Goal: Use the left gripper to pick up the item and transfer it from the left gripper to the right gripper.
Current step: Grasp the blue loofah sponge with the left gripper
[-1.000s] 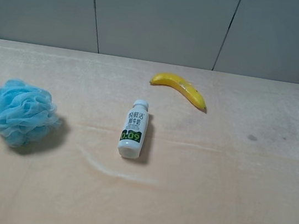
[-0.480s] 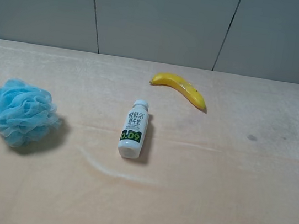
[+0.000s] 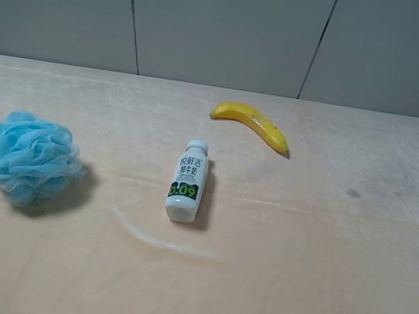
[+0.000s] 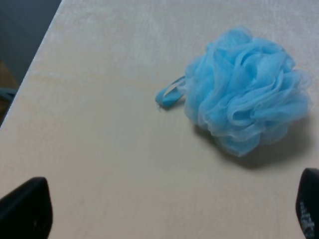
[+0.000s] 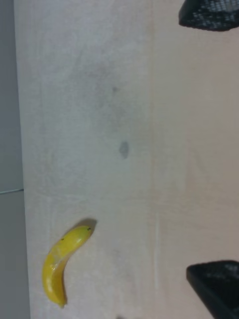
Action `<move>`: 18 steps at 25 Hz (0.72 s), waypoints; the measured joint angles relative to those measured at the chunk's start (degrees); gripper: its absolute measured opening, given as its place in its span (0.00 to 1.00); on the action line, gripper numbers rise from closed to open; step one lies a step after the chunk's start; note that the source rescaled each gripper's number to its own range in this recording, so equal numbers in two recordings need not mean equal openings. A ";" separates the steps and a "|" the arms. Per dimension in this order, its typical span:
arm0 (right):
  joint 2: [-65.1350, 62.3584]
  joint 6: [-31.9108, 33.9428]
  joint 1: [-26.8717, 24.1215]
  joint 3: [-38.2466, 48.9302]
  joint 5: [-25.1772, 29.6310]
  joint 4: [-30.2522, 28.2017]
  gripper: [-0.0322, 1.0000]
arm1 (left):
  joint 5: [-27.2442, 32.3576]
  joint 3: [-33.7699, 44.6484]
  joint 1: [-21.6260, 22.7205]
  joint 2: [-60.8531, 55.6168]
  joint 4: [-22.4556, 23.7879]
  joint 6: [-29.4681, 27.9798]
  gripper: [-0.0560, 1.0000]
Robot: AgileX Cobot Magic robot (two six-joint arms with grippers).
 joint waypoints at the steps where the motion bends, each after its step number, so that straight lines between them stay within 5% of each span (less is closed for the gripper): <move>1: 0.00 0.00 0.00 0.00 0.00 0.00 1.00 | 0.05 -0.30 0.00 0.06 0.01 0.09 0.97; 9: 0.00 0.00 0.00 0.00 0.08 0.00 1.00 | 4.39 -9.20 0.00 14.51 0.15 1.87 0.97; 18: 0.00 0.00 0.00 0.00 0.08 0.00 1.00 | 2.09 -14.58 -2.02 30.74 -0.37 1.93 0.96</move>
